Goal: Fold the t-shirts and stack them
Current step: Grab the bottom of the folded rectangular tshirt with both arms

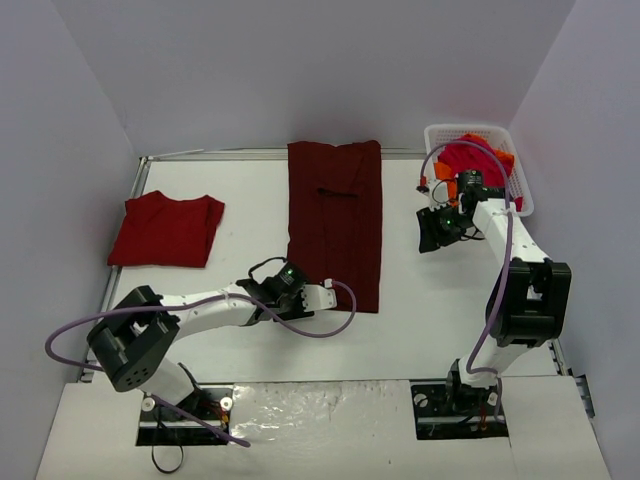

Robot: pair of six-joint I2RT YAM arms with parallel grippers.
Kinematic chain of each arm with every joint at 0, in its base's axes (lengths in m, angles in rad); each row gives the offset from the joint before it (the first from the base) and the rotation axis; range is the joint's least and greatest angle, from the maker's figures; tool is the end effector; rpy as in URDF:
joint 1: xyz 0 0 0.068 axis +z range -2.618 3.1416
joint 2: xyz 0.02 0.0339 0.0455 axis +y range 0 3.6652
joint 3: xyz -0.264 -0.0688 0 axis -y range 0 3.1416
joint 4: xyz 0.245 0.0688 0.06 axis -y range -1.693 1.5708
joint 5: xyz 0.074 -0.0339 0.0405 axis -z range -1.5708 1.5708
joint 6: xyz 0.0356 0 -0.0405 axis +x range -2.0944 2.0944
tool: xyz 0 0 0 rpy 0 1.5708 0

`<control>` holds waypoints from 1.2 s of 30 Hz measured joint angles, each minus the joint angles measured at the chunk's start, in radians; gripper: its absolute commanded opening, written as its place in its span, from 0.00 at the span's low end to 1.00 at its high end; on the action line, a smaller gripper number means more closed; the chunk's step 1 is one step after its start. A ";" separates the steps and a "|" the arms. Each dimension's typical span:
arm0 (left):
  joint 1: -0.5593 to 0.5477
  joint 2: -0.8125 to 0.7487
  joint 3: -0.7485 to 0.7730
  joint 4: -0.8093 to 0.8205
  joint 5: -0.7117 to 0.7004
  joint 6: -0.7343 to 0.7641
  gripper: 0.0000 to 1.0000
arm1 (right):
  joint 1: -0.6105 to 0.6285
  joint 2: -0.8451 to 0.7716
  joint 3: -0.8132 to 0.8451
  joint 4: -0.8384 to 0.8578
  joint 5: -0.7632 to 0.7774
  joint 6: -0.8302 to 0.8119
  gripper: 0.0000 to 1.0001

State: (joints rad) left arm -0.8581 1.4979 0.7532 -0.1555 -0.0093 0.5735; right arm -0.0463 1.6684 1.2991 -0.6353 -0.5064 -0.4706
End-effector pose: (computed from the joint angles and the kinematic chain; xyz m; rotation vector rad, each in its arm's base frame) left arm 0.1897 -0.2190 0.1690 1.6206 1.8696 -0.1109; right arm 0.3527 0.0009 0.2550 -0.6933 2.3464 0.4289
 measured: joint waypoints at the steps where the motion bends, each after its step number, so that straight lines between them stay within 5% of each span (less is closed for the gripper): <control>1: 0.000 0.003 0.000 0.005 -0.003 0.000 0.45 | 0.000 0.001 0.000 0.000 0.000 0.000 0.35; 17: -0.003 0.055 0.006 0.089 -0.051 -0.001 0.26 | 0.000 0.021 -0.004 0.001 0.000 0.000 0.36; 23: -0.006 0.073 0.019 0.079 -0.051 -0.006 0.03 | 0.000 0.026 -0.004 0.000 0.000 0.000 0.35; 36: 0.007 0.024 0.072 -0.036 0.058 -0.072 0.02 | 0.102 0.025 -0.007 -0.010 -0.018 -0.016 0.34</control>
State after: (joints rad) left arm -0.8509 1.5219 0.8249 -0.1913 0.0490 0.5018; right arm 0.0555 1.6932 1.2922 -0.6453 -0.5243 -0.4862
